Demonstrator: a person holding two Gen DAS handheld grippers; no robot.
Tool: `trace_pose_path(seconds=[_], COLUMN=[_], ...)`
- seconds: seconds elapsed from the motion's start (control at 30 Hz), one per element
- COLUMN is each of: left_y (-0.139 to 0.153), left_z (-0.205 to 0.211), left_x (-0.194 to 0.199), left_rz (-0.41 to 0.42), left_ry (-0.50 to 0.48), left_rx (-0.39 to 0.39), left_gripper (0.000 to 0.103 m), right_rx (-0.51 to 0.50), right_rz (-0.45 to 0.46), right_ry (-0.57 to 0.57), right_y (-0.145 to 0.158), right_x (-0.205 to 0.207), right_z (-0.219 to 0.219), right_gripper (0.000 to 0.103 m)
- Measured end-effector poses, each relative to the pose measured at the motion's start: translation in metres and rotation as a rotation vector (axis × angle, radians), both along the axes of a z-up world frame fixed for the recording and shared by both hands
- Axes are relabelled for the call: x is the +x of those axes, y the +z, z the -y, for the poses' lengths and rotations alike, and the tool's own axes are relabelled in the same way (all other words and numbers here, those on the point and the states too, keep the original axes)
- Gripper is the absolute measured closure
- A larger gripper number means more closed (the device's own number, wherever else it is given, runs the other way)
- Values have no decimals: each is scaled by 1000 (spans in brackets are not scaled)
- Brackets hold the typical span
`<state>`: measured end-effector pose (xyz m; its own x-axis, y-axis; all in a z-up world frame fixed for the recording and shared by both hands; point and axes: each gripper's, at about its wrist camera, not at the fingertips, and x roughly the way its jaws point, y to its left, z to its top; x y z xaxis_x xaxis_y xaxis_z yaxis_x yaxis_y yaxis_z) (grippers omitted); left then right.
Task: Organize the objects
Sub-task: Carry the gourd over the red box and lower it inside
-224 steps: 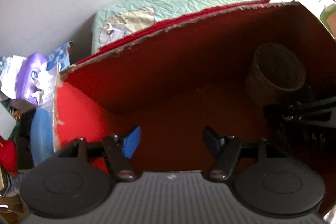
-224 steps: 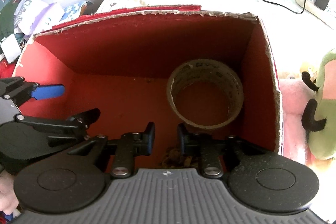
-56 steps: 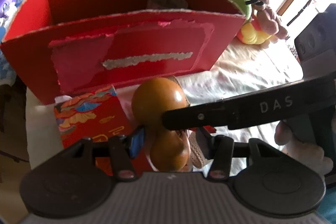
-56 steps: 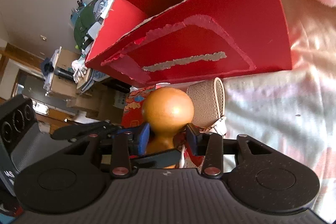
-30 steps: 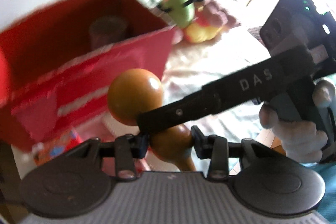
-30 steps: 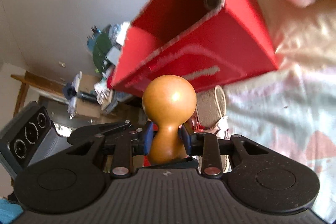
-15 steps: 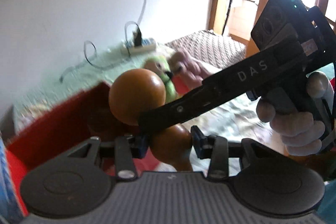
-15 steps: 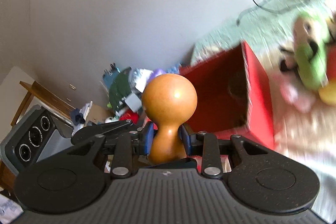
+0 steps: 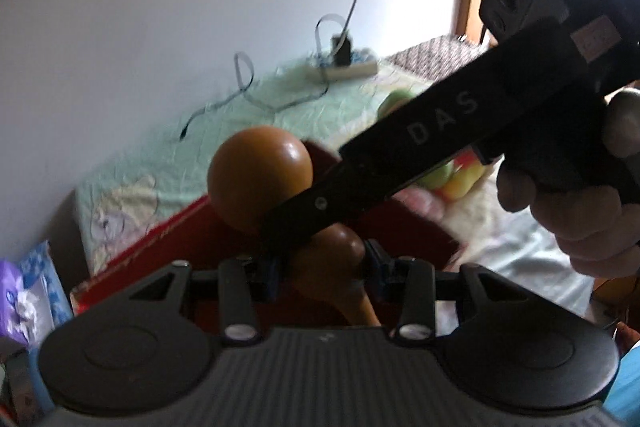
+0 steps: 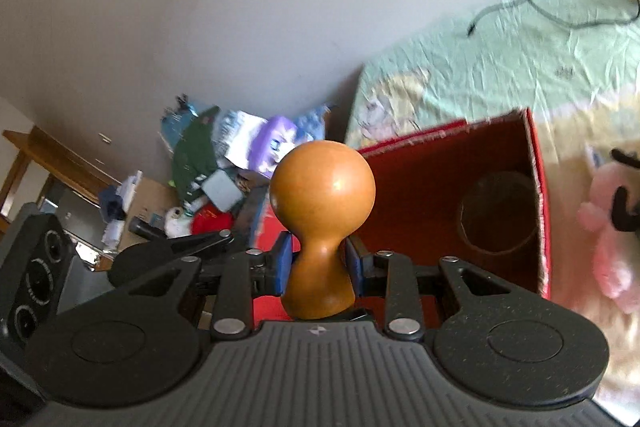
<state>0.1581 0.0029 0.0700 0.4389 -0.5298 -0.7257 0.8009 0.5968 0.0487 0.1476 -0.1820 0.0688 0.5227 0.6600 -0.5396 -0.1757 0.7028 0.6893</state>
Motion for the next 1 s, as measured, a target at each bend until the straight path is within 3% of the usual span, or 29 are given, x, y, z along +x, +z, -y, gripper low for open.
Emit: trace_pose_path(seconds=[0.43, 0.7, 1.0], left_y=[-75, -93, -98], left_z=[9, 26, 31], left_x=[60, 62, 69], left_rz=[-163, -190, -228], left_ry=[56, 76, 85], left_rx=[155, 276, 310], left_gripper=[59, 53, 49], right_rx=[-135, -204, -280], right_rz=[-158, -224, -264], right_ry=[2, 28, -2], right_y=[-58, -75, -76], right_x=[48, 59, 59], right_z=[-31, -37, -41], right_gripper=[72, 72, 73])
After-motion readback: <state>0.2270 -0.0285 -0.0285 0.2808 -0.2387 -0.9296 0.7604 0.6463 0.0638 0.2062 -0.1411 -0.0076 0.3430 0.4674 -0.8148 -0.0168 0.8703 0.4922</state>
